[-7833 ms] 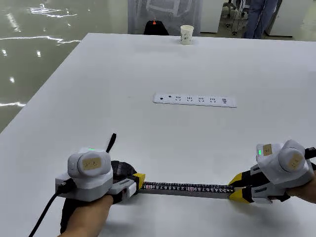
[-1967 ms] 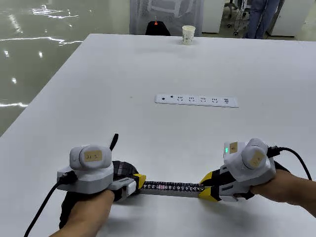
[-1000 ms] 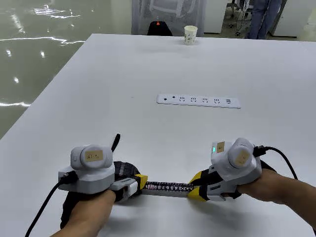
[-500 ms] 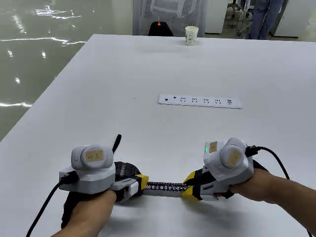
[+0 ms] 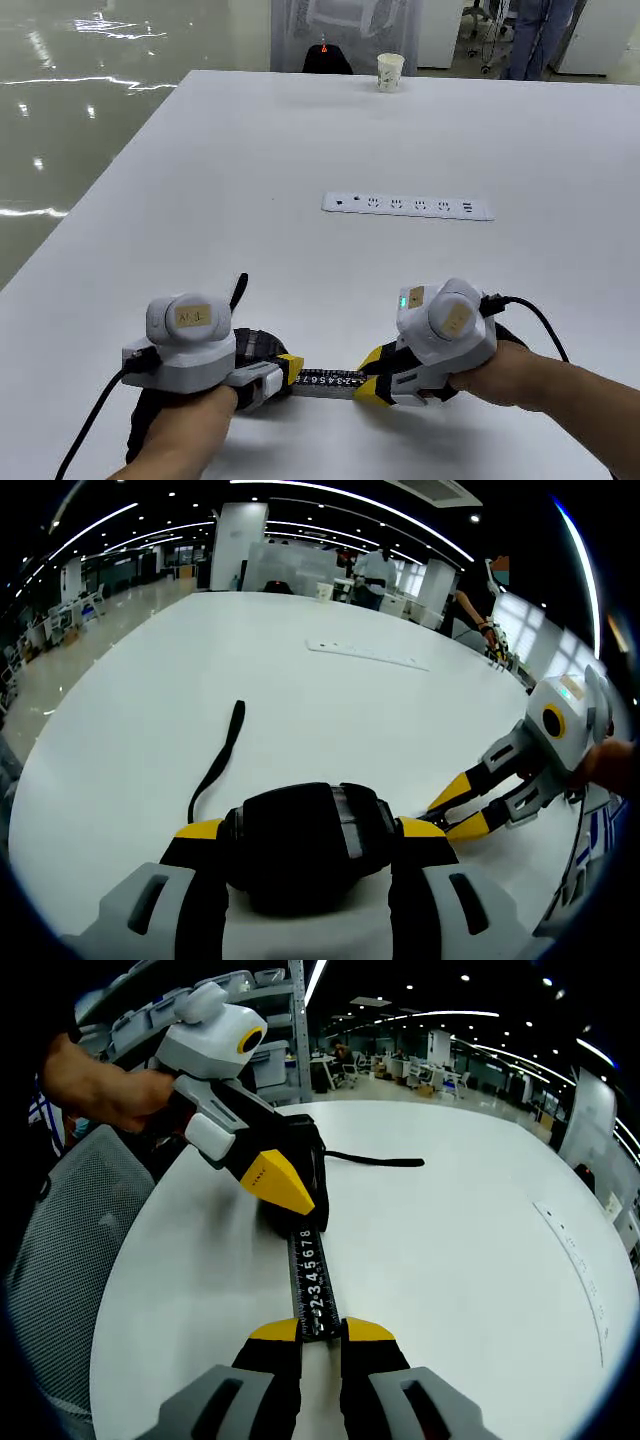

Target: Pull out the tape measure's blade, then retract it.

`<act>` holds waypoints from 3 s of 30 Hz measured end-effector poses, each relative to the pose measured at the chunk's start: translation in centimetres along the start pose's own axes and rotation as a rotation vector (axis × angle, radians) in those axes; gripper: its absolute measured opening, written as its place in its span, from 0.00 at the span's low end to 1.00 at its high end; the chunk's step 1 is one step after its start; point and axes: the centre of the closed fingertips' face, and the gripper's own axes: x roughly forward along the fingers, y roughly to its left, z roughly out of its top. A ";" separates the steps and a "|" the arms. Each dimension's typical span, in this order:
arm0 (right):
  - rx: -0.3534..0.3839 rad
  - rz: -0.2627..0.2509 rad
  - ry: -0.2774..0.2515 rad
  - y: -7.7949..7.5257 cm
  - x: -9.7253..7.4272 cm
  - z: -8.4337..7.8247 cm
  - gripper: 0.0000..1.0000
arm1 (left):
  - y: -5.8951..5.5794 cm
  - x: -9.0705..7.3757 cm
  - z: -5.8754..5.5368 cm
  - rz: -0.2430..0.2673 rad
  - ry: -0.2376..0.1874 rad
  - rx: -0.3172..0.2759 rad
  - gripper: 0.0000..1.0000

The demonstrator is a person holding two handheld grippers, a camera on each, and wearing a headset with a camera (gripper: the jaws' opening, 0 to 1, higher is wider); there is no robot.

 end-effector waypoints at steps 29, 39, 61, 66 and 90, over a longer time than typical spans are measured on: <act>-0.017 0.006 -0.026 0.4 2.2 2.2 0.11 | 0.0 0.0 -0.1 -0.006 0.006 -0.009 0.60; -0.021 0.009 -0.037 0.5 2.9 2.9 0.11 | -0.1 -0.1 -0.1 -0.005 0.005 -0.010 0.60; -0.049 0.023 -0.049 0.8 4.7 4.8 0.11 | -0.1 -0.1 0.0 -0.007 0.005 -0.016 0.60; -0.060 0.024 -0.047 0.7 4.8 4.8 0.11 | -0.1 -0.1 0.0 -0.006 0.005 -0.012 0.61; -0.089 0.022 -0.032 0.9 4.8 4.8 0.12 | -0.2 0.0 0.0 -0.010 0.000 -0.005 0.64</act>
